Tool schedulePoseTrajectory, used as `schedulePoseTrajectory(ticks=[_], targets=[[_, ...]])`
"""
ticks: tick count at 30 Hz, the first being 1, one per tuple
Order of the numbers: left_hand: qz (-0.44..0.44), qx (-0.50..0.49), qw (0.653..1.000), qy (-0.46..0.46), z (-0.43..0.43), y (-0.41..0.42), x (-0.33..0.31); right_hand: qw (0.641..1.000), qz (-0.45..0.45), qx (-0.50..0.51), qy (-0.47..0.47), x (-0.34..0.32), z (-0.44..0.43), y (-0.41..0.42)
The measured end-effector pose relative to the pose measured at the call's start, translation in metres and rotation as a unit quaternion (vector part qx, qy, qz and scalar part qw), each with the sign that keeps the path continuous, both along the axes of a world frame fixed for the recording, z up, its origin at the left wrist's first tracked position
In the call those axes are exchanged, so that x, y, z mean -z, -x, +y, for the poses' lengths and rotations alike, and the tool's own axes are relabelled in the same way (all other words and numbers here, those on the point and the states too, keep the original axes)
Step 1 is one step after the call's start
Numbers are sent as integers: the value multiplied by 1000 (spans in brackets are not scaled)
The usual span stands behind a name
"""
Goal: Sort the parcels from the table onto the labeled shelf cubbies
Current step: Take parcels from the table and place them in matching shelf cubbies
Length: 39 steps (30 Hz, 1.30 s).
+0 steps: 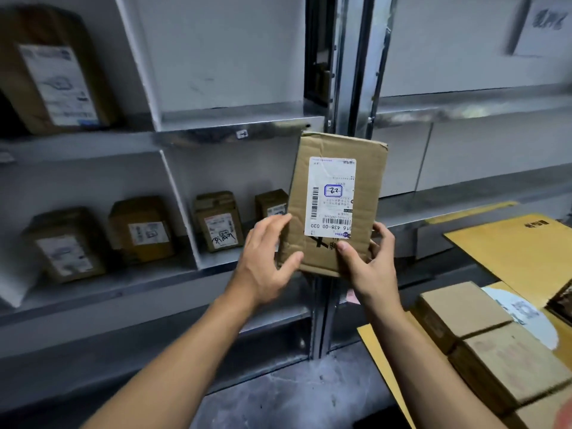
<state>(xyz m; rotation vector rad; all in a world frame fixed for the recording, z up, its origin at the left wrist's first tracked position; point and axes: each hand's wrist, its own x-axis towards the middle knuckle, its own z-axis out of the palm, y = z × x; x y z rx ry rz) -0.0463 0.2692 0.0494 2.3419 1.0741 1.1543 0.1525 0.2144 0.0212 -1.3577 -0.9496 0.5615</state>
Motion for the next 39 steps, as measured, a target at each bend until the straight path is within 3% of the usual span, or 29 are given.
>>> schedulePoseTrajectory(ticks=[10,14,18,25,34,39], targets=[[-2,-76,996,-50,26,99,-21,998,30,-26,-54,-22,51,74],[104,-113,987,-37,28,144,4,998,19,-34,-56,-9,57,104],[245,-191,950,24,26,192,31,997,15,-57,-54,7,61,135],[320,-306,890,107,-36,265,54,985,5,-170,-34,21,46,194],[297,-421,841,166,-141,349,77,953,13,-304,0,42,14,302],[284,-447,832,167,-165,423,79,933,17,-359,10,47,5,390]])
